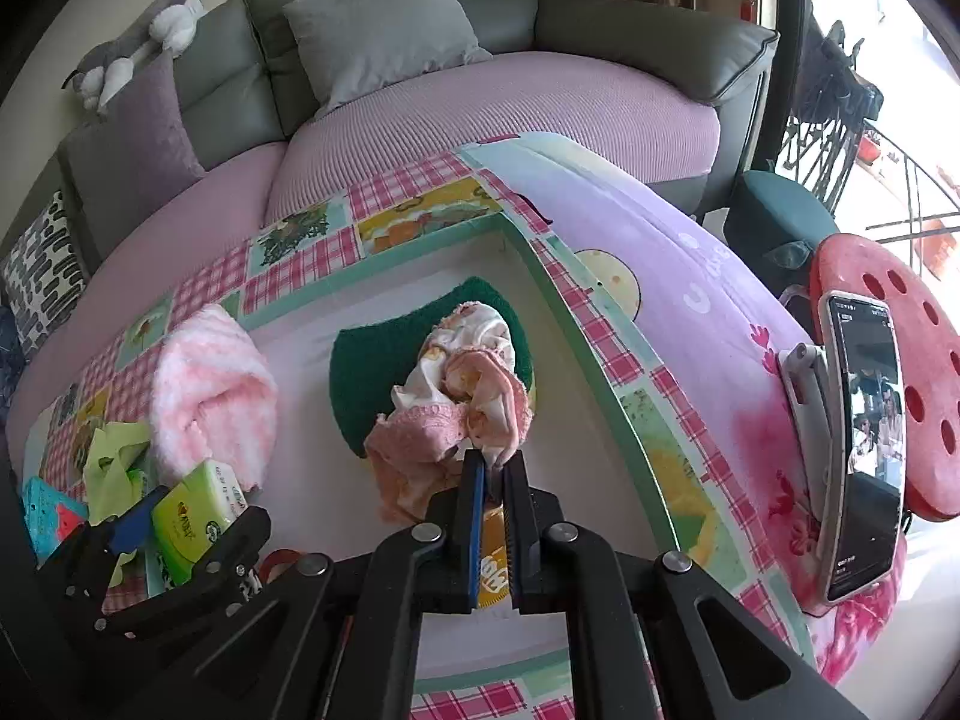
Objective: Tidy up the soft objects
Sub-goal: 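Carry the green tissue packet and pink cloth over the white tray, then open the right gripper to drop the pink cloth while the left gripper releases the tissue packet, then move both grippers back over the remaining items on the tablecloth, then grasp the lime-green cloth with the right gripper and lift it, then hold the green cloth in the right gripper while the left gripper grasps the red fuzzy hair tie, then carry the green cloth and red hair tie over the white tray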
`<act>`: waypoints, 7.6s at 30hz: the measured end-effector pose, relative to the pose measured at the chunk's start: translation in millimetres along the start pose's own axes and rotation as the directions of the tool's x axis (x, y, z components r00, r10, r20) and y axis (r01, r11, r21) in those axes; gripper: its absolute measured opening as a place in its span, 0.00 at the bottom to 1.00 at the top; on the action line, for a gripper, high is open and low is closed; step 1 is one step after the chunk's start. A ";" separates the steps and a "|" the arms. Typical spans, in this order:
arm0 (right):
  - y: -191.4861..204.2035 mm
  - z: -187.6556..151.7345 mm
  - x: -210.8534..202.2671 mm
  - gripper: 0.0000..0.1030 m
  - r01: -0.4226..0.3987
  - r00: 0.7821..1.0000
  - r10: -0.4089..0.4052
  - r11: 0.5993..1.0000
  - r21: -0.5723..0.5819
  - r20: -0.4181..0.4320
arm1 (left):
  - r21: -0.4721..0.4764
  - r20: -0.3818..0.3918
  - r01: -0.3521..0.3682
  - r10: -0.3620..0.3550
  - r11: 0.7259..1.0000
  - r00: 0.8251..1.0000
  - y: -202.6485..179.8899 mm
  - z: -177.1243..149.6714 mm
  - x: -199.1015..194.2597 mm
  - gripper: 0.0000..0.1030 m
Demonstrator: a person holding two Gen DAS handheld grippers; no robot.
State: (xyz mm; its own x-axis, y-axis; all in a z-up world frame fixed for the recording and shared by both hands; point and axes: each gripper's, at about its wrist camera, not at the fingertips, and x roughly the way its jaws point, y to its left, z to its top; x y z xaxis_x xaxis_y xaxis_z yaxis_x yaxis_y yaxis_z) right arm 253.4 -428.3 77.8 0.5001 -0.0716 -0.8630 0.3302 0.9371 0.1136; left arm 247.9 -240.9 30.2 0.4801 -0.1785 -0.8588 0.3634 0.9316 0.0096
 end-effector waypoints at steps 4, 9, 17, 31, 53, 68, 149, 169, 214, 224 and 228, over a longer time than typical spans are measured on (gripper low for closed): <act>-1.7 1.3 -5.0 0.09 -0.003 1.000 0.003 1.000 0.010 0.012 | -0.007 -0.006 0.004 -0.004 1.000 1.000 0.1 0.4 -3.1 0.76; -2.5 3.4 -9.9 0.19 -0.002 1.000 0.002 1.000 0.013 0.018 | -0.006 -0.010 0.012 -0.012 1.000 1.000 1.0 1.5 -12.0 0.76; -6.8 6.2 -31.1 0.48 0.027 0.998 -0.028 0.999 0.025 0.061 | -0.043 0.048 -0.006 0.008 0.999 0.999 14.1 4.6 -40.6 0.84; 15.4 5.8 -22.2 0.91 0.010 1.000 -0.008 0.999 -0.052 0.024 | -0.313 0.042 -0.145 0.166 0.939 0.985 102.2 -7.6 -47.1 0.92; 107.5 -3.5 -20.2 1.00 -0.154 0.984 0.169 0.966 -0.209 0.054 | -0.520 0.052 -0.179 0.240 0.835 0.969 196.5 -42.6 -73.3 0.92; 197.5 -33.2 -21.9 1.00 -0.284 0.951 0.310 0.872 -0.399 0.001 | -0.545 0.060 -0.180 0.253 0.819 0.966 224.7 -56.4 -108.3 0.92; 241.5 -50.0 1.7 0.06 -0.341 0.926 0.377 0.855 -0.391 0.018 | -0.625 -0.121 -0.265 0.245 0.734 0.962 265.8 -116.5 -69.8 0.92; 191.6 -28.3 -25.3 0.06 -0.340 0.909 0.396 0.884 -0.320 0.128 | -0.432 -0.049 -0.239 0.242 0.870 0.969 197.0 -79.8 -57.4 0.90; 184.1 -29.5 -11.7 0.06 -0.338 0.922 0.378 0.891 -0.303 0.084 | -0.432 -0.014 -0.151 0.161 0.889 0.987 194.4 -74.0 -27.1 0.13; 173.3 -24.4 -32.6 0.06 -0.365 0.892 0.421 0.886 -0.287 0.164 | -0.397 0.102 -0.134 0.189 0.908 0.977 182.3 -60.8 -68.8 0.13; 163.9 -20.1 -49.8 0.06 -0.367 0.876 0.430 0.889 -0.275 0.217 | -0.372 0.153 -0.120 0.189 0.920 0.970 173.0 -52.7 -84.6 0.13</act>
State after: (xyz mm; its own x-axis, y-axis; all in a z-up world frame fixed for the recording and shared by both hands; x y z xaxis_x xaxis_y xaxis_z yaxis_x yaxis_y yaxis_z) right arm 266.5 -264.2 129.5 0.7541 0.2655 -0.6007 -0.1104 0.9528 0.2827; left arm 228.1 -48.0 77.5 0.6563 -0.0459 -0.7531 -0.0205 0.9967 -0.0786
